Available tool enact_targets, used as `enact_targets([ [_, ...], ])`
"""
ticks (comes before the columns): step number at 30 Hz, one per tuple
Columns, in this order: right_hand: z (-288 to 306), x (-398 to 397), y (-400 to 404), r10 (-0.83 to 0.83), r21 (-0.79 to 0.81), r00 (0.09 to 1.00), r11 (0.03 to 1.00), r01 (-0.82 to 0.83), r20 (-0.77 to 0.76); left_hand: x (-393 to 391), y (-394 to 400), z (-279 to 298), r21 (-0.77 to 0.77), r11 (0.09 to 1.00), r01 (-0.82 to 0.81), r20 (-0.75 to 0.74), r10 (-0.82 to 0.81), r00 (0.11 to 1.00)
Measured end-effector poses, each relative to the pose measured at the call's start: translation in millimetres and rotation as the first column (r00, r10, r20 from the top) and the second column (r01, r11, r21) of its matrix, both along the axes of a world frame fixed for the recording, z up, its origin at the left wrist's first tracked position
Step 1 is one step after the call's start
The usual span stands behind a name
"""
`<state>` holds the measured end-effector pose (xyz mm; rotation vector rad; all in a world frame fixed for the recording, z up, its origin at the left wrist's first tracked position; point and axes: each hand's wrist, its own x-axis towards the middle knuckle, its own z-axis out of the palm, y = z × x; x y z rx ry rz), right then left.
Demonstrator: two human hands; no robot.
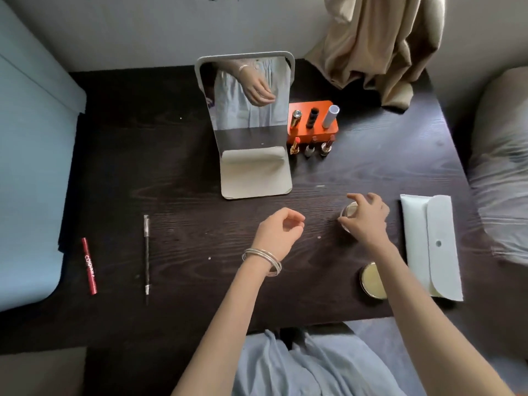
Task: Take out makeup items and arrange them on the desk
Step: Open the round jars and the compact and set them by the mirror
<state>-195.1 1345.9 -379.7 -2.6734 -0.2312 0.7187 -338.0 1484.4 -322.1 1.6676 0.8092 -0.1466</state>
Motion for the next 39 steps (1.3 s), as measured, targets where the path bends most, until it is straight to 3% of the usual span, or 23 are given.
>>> enact_targets([
  [4,-4,8,-4,0.069,-0.103,0.996,0.992,-0.074,-0.047,7,-13,-4,0.006,0.999,-0.035,-0.041,0.035,0.999],
  [8,14,1,7,0.131,-0.072,0.99,0.988,-0.134,-0.046,8,-20,-11,0.334,0.93,0.153,-0.183,-0.096,0.978],
  [9,21,-4,13,0.166,-0.053,0.985,0.984,-0.168,-0.042,7,-20,-13,0.351,0.919,0.182,-0.192,-0.12,0.974],
  [13,50,-35,45,0.323,0.048,0.946,0.946,-0.322,-0.014,9,-20,-10,0.243,0.961,0.13,-0.116,-0.104,0.988],
  [18,72,-65,80,0.379,0.074,0.925,0.922,-0.379,0.011,-1,5,0,0.287,0.956,-0.059,-0.028,0.071,0.997],
  [25,89,-68,98,0.506,0.155,0.861,0.848,-0.507,0.048,-20,44,16,0.325,0.945,0.036,-0.026,-0.029,0.999],
  [31,95,-76,111,0.376,0.191,0.923,0.903,-0.384,0.079,-20,55,19,0.341,0.925,0.167,-0.008,-0.175,0.984],
  [35,94,-78,116,0.415,0.269,0.906,0.866,-0.421,0.083,-26,62,14,0.373,0.92,0.121,-0.02,-0.122,0.992],
  [39,96,-78,111,0.642,0.317,0.751,0.687,-0.653,0.156,-36,73,12,0.098,0.991,0.091,-0.007,-0.091,0.996],
])
